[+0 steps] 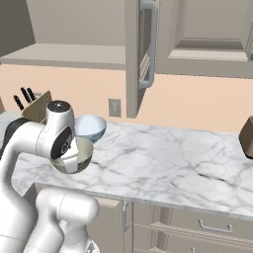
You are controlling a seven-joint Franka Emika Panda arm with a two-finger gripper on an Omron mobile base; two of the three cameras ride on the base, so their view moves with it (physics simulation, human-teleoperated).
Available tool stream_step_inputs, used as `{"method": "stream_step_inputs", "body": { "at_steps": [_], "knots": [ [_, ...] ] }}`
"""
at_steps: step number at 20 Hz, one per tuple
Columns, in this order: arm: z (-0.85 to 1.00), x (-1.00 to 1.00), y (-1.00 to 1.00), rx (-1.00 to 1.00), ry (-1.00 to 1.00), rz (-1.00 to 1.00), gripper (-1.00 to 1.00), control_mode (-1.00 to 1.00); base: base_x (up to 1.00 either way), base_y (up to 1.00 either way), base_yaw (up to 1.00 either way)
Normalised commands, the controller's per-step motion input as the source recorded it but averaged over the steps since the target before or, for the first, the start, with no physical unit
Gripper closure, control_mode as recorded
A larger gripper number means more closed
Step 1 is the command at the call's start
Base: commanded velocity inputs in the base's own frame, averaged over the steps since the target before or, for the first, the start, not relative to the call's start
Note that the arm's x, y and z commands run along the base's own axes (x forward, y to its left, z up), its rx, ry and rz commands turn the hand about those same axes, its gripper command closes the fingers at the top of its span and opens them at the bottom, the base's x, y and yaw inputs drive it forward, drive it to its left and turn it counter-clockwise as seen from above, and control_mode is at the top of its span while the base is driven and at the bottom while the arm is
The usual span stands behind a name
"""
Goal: Open the cabinet. Pick the bowls from the counter and place them in the cabinet. Then close the cabinet.
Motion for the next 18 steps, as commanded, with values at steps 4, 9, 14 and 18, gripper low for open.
{"method": "stream_step_inputs", "body": {
  "at_steps": [4,9,14,18],
  "knots": [
    [-0.32,0.18,-0.02,0.00,0.00,0.10,-1.00,-1.00,0.00,0.00,0.00],
    [-0.31,0.40,-0.01,0.00,0.00,0.12,-1.00,-1.00,0.00,0.00,0.00],
    [-0.25,0.44,0.00,0.00,0.00,0.08,-1.00,-1.00,0.00,0.00,0.00],
    [-0.12,0.42,0.00,0.00,0.00,0.03,-1.00,-1.00,0.00,0.00,0.00]
  ]
}}
